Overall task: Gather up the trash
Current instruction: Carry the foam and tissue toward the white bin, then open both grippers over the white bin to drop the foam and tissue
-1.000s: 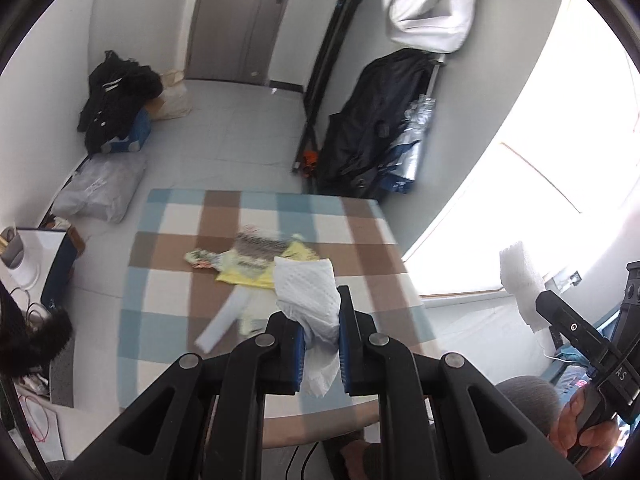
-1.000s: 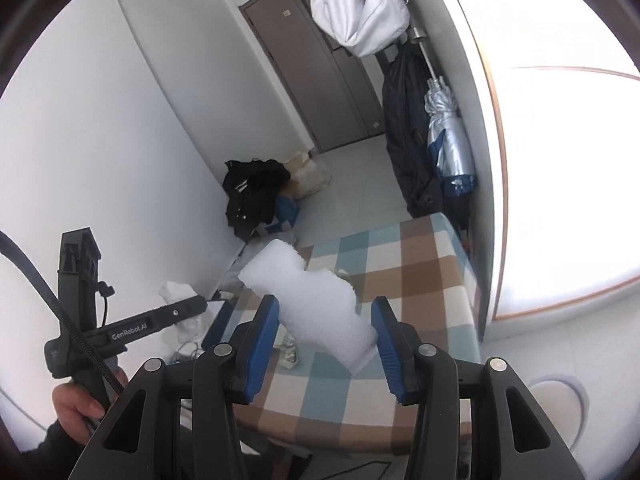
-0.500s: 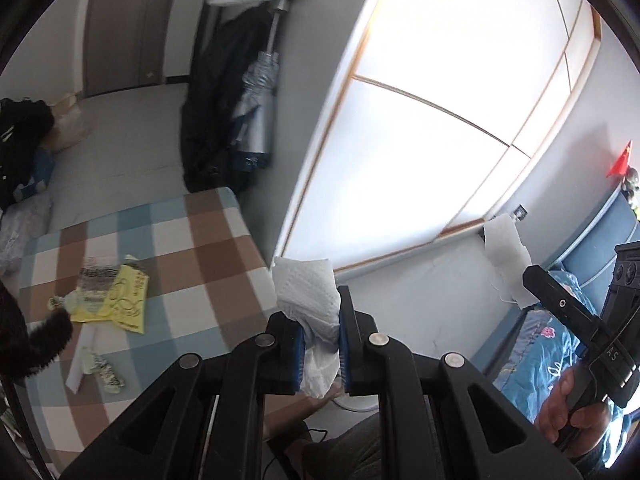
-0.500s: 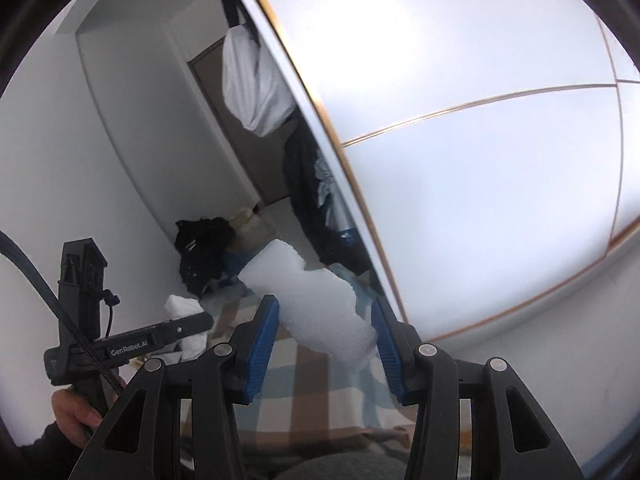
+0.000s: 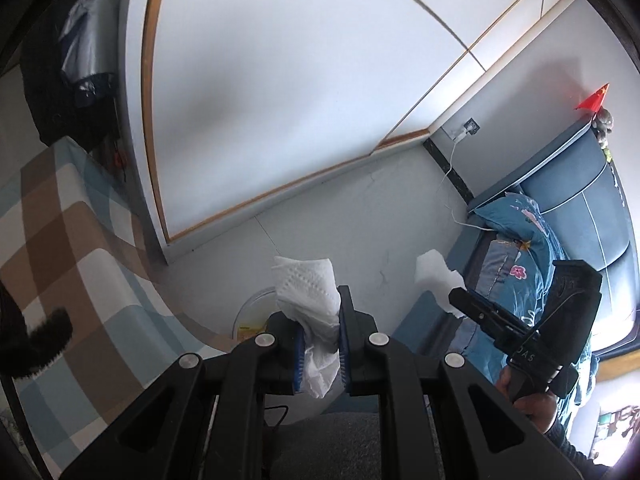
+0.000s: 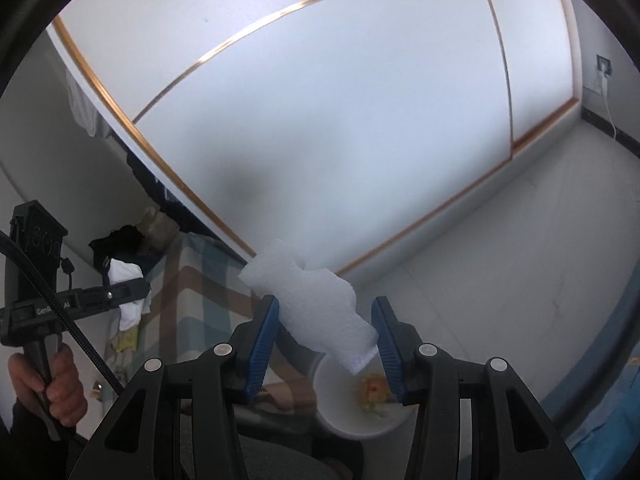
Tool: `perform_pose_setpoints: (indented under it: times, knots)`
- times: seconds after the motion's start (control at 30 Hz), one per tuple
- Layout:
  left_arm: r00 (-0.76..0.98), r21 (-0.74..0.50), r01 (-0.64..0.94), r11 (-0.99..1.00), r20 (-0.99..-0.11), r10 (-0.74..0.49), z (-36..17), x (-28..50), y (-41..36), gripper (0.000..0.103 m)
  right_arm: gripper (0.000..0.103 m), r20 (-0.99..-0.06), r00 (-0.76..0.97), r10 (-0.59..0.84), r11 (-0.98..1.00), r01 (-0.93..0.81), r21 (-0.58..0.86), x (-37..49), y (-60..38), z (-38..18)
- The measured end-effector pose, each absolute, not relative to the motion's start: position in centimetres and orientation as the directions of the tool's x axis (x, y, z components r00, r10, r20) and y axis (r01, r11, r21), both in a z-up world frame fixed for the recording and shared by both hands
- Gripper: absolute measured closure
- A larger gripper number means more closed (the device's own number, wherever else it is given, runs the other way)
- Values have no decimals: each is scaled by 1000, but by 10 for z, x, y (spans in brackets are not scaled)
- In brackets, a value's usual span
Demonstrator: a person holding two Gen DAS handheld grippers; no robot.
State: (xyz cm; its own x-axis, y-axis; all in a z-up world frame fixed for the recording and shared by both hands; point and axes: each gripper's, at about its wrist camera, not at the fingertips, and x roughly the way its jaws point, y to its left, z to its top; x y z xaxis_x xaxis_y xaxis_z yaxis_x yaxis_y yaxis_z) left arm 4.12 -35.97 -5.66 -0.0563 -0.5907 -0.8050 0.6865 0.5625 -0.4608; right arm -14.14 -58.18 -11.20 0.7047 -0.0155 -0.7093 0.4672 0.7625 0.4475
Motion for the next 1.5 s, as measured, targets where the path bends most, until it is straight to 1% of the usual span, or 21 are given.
perform_pose_setpoints:
  times: [0.13,0.3,0.67,1.07,1.1,1.17,1.37,1.5]
  knots:
    - [-133,-477,679,558,-827,-546,-86,45,-379,94,56,-764,644,23,726,515,456,-140,-591,-156]
    - [-211,-510,653,559,-832,-512,-108,48,-398,94,56,-815,571,99,689,552,470,-133,-586,-208]
    - [-308,-527,648,550,-842,-444,-136,57,-425,94,55,-859,448,248,657,574,489,-112,-572,-276]
    - [-377,-543,635,549,-839,-393,-163,57,-443,94,52,-867,360,345,652,573,497,-97,-561,-313]
    - [-383,-543,636,549,-839,-387,-165,56,-444,94,47,-866,356,350,654,569,498,-97,-559,-314]
    - [-392,-542,636,549,-840,-375,-169,54,-446,94,42,-865,352,357,659,562,500,-95,-556,-315]
    - [-415,-541,628,559,-841,-347,-179,51,-450,94,42,-865,356,354,656,564,501,-102,-558,-314]
    - [-433,-538,625,566,-842,-323,-184,48,-453,94,42,-881,350,318,662,584,471,-114,-569,-309]
